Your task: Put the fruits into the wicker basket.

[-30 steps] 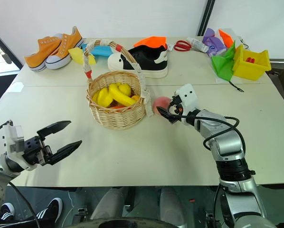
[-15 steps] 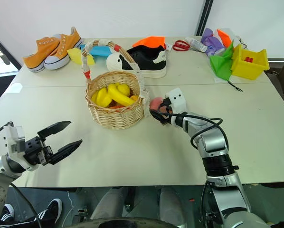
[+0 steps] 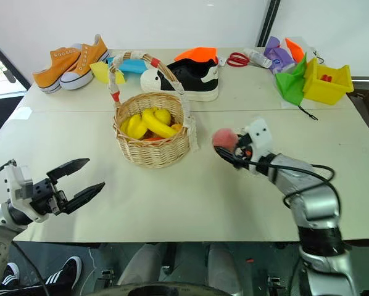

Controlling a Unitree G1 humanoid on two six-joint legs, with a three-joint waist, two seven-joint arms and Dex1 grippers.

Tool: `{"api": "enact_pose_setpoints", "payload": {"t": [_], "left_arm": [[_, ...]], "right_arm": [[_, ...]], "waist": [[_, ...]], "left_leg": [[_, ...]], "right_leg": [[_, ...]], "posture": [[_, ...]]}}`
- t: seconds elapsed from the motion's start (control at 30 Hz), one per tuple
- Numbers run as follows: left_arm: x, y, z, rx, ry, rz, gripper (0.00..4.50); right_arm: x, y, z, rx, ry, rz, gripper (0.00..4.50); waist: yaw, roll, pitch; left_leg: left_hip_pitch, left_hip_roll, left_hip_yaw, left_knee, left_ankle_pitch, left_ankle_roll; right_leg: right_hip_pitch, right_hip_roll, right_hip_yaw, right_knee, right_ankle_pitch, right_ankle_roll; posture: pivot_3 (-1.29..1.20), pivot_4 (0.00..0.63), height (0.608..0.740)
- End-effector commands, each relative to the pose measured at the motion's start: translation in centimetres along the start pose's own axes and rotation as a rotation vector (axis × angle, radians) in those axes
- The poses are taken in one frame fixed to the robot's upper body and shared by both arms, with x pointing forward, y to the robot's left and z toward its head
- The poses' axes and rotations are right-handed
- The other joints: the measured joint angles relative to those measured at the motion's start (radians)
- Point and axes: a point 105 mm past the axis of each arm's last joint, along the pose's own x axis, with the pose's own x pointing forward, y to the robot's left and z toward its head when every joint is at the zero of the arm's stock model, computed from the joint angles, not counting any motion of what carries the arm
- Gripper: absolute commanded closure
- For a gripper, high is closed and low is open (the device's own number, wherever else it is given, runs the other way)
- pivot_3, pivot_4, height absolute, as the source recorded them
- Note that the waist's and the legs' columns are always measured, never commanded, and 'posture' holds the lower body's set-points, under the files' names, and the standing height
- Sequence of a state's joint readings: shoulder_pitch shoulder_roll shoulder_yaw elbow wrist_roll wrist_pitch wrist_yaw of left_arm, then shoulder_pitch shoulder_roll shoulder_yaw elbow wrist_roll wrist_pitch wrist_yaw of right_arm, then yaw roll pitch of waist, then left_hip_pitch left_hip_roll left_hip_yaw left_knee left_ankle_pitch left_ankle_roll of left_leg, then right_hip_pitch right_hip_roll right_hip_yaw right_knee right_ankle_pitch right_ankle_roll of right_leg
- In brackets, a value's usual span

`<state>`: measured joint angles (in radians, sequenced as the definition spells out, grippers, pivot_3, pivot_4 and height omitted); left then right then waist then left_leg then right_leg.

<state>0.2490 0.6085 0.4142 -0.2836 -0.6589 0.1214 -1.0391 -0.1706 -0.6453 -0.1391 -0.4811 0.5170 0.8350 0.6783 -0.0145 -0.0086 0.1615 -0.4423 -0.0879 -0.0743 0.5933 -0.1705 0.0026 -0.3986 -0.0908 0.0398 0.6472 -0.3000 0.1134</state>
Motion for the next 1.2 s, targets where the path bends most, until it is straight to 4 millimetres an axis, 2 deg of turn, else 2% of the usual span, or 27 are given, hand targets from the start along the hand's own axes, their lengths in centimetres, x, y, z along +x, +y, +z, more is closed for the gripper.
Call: {"api": "enact_pose_setpoints", "payload": {"t": [0.03, 0.1, 0.23, 0.33, 0.4, 0.47, 0.63, 0.7, 0.77, 0.8, 0.87, 0.93, 1.13, 1.2], "left_arm": [[0.2, 0.3, 0.4, 0.036, -0.019, -0.008, 0.0], [0.3, 0.2, 0.3, 0.043, -0.015, -0.022, 0.0], [0.6, 0.9, 0.4, 0.048, -0.022, -0.02, 0.0], [0.5, 1.4, 0.2, 0.068, -0.012, -0.013, 0.0], [0.2, 2.1, 0.2, 0.082, -0.002, 0.004, 0.0], [0.1, 2.4, 0.5, 0.094, -0.002, 0.008, 0.0], [0.2, 2.0, 0.5, 0.088, -0.02, 0.011, 0.0], [0.1, 1.8, 0.3, 0.081, -0.022, 0.017, 0.0], [0.2, 1.6, 0.3, 0.077, -0.029, 0.023, 0.0], [0.2, 1.6, 0.3, 0.081, -0.028, 0.022, 0.0], [0.4, 1.5, 0.6, 0.081, -0.033, 0.019, 0.0], [0.4, 1.4, 0.6, 0.085, -0.033, 0.016, 0.0], [0.8, 1.1, 0.8, 0.096, -0.032, -0.003, 0.0], [0.8, 1.0, 1.0, 0.08, -0.042, -0.005, 0.0]], "right_arm": [[-0.9, 3.9, 2.5, -0.059, -0.054, 0.187, 1.21], [-0.7, 4.9, 3.6, -0.079, -0.085, 0.23, 1.21], [1.6, 5.4, 7.5, -0.094, -0.222, 0.235, 1.21], [4.4, 6.7, 10.0, -0.086, -0.298, 0.266, 1.21], [5.9, 8.3, 11.4, -0.089, -0.324, 0.315, 1.21], [6.9, 9.4, 12.2, -0.102, -0.344, 0.323, 1.21], [9.6, 9.2, 13.3, -0.116, -0.379, 0.24, 1.21], [10.5, 8.5, 13.9, -0.126, -0.397, 0.169, 1.21], [11.5, 8.3, 14.1, -0.194, -0.391, 0.13, 1.21], [11.8, 8.5, 14.1, -0.21, -0.389, 0.145, 1.21], [11.9, 8.5, 14.1, -0.229, -0.385, 0.149, 0.5], [11.9, 8.9, 13.8, -0.226, -0.378, 0.176, 0.02], [10.9, 8.7, 13.9, -0.237, -0.404, 0.184, 0.02], [9.4, 7.6, 13.4, -0.222, -0.406, 0.185, 0.02]], "waist": [[-0.007, 0.0, 0.0], [-0.006, 0.0, 0.0], [-0.004, 0.0, 0.0], [0.0, -0.001, 0.0], [0.0, -0.001, 0.0], [-0.001, -0.001, 0.0], [0.0, -0.001, 0.0], [-0.003, -0.001, 0.0], [-0.007, -0.001, 0.0], [-0.007, -0.001, 0.0], [-0.006, -0.001, 0.0], [-0.006, -0.001, 0.0], [-0.006, -0.001, 0.0], [-0.003, -0.001, 0.0]], "left_leg": [[0.0, 0.0, 0.0, 0.0, 0.0, 0.0], [0.0, 0.0, 0.0, 0.0, 0.0, 0.0], [0.0, 0.0, 0.0, 0.001, 0.0, 0.0], [0.0, 0.0, 0.0, 0.001, 0.0, 0.0], [-0.001, 0.0, 0.0, 0.0, 0.0, 0.0], [-0.002, 0.0, 0.0, -0.001, 0.0, 0.0], [-0.001, -0.001, 0.0, -0.001, 0.0, 0.0], [-0.001, -0.001, 0.0, -0.001, 0.0, 0.0], [0.0, -0.001, 0.0, -0.001, 0.0, -0.001], [0.0, -0.001, 0.0, -0.001, 0.0, -0.001], [0.0, -0.001, 0.0, -0.001, 0.0, -0.001], [0.0, -0.001, 0.0, -0.001, 0.0, -0.001], [0.0, -0.001, 0.0, -0.001, 0.0, -0.001], [0.0, -0.001, 0.0, -0.001, 0.0, -0.001]], "right_leg": [[0.0, 0.0, 0.0, 0.0, 0.0, 0.0], [0.001, 0.0, 0.0, 0.0, 0.0, 0.0], [0.0, 0.0, 0.0, -0.001, 0.0, 0.0], [-0.004, 0.0, 0.0, -0.002, 0.0, 0.0], [-0.006, 0.0, 0.0, -0.002, 0.0, 0.0], [-0.008, 0.0, 0.0, 0.0, 0.0, 0.0], [-0.007, 0.0, 0.0, 0.0, 0.002, 0.003], [-0.007, 0.0, 0.0, 0.0, 0.002, 0.003], [-0.007, 0.0, 0.0, 0.002, 0.002, 0.003], [-0.008, 0.0, 0.0, 0.002, 0.002, 0.003], [-0.008, 0.001, 0.0, 0.003, 0.002, 0.003], [-0.008, 0.001, 0.0, 0.003, 0.002, 0.003], [-0.008, 0.001, 0.0, 0.003, 0.002, 0.004], [-0.008, 0.001, 0.0, 0.003, 0.002, 0.003]], "posture": [[0.0, 0.15, 0.74], [0.0, 0.15, 0.74], [0.0, 0.15, 0.74], [0.0, 0.15, 0.74], [0.0, 0.15, 0.74], [0.0, 0.15, 0.74], [0.0, 0.15, 0.74], [0.0, 0.15, 0.74], [0.0, 0.15, 0.74], [0.0, 0.15, 0.74], [0.0, 0.15, 0.74], [0.0, 0.15, 0.74], [0.0, 0.15, 0.74], [0.0, 0.15, 0.74]]}}
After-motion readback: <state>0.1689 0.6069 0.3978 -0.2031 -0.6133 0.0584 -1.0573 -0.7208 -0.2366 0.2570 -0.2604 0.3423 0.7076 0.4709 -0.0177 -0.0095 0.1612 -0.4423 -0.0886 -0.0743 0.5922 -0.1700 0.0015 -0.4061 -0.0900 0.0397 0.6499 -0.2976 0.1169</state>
